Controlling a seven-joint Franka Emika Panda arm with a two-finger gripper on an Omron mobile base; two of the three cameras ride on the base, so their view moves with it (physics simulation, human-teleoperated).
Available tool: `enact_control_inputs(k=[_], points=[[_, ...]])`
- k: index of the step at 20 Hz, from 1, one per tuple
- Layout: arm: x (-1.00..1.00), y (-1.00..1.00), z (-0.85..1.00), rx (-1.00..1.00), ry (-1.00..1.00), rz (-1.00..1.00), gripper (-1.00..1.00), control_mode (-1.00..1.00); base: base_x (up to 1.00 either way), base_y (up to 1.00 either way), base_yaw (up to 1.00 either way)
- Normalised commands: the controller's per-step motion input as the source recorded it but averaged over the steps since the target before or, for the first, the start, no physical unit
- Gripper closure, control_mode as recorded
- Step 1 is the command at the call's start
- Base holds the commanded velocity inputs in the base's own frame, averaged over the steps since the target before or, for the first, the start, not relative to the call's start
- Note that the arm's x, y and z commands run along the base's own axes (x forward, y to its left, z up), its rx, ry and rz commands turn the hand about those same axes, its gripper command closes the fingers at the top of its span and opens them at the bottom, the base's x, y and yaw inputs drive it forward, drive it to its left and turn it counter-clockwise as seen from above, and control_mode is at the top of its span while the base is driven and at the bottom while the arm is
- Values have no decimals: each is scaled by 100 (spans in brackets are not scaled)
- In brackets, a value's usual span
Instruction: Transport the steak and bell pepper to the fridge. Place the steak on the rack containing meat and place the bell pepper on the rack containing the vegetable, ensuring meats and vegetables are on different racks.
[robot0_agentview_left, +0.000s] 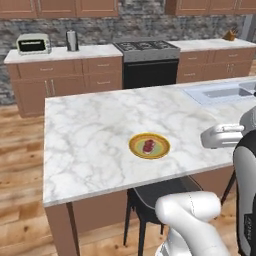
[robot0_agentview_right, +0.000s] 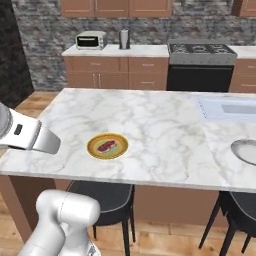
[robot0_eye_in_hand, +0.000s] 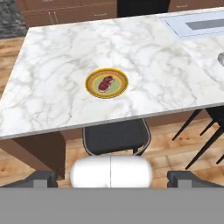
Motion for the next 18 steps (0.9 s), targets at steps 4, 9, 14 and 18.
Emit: enact_control_inputs(k=[4,9,14,18], points=[[0,0,0,0,0,0,-100,100,100,64,-34],[0,0,0,0,0,0,-100,100,98,62,-37],[40,0,-4,0,0,-1,-100,-100,55,8,-8],[100,31,-34,0,7,-2,-100,-100,0,0,0]])
